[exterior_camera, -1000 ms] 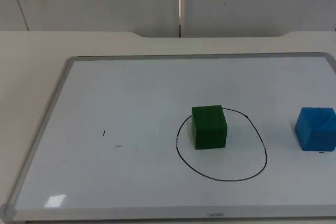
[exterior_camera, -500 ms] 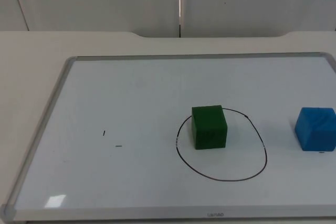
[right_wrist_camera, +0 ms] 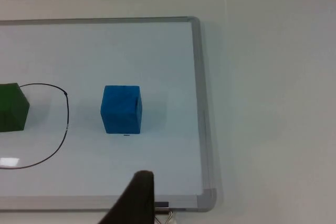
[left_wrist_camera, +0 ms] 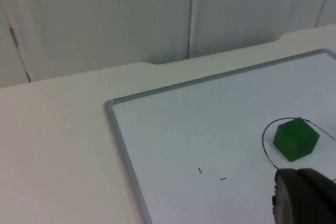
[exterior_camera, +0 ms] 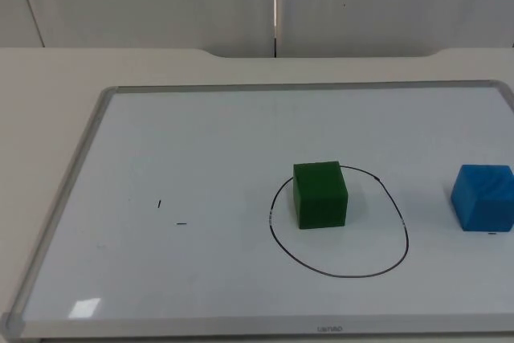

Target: Push the two cubes into the marked area.

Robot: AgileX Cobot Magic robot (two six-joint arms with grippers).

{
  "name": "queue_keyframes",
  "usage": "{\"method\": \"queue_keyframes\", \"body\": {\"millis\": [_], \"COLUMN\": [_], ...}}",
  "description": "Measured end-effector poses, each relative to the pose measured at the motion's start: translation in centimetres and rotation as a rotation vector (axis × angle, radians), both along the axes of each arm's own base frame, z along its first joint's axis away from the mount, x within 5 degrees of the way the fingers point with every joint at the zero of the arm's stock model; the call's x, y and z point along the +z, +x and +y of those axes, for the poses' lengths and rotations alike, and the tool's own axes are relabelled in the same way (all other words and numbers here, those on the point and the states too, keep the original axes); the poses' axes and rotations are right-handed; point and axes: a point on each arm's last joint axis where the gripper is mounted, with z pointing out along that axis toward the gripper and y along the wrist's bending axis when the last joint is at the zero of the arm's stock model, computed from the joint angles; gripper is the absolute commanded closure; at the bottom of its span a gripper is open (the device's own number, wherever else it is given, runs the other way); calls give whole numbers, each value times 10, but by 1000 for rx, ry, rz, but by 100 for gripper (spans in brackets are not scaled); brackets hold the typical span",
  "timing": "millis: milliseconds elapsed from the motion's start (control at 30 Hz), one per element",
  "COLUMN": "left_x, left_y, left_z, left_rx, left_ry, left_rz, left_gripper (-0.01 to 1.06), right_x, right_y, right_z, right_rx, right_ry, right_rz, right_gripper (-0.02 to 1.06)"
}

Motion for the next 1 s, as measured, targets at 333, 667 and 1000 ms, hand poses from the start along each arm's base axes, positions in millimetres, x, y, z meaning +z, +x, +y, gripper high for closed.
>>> {"method": "queue_keyframes", "body": {"millis": [333,667,1000], "left_x": [-24,-56,-61], "left_y": [-16,-2,1], "left_z": [-1,-8,-8], "left_rx": [-86,-103,-92], "left_ry": [6,53,76], "left_rz": [-4,107,120], "left_gripper": [105,105,105], "right_x": [0,0,0], "right_y": [0,0,6], "right_z": [0,0,0], "right_rx": [0,0,0], "right_ry": [0,0,1], "right_rz": [0,0,36], "right_gripper": [0,3,44]}}
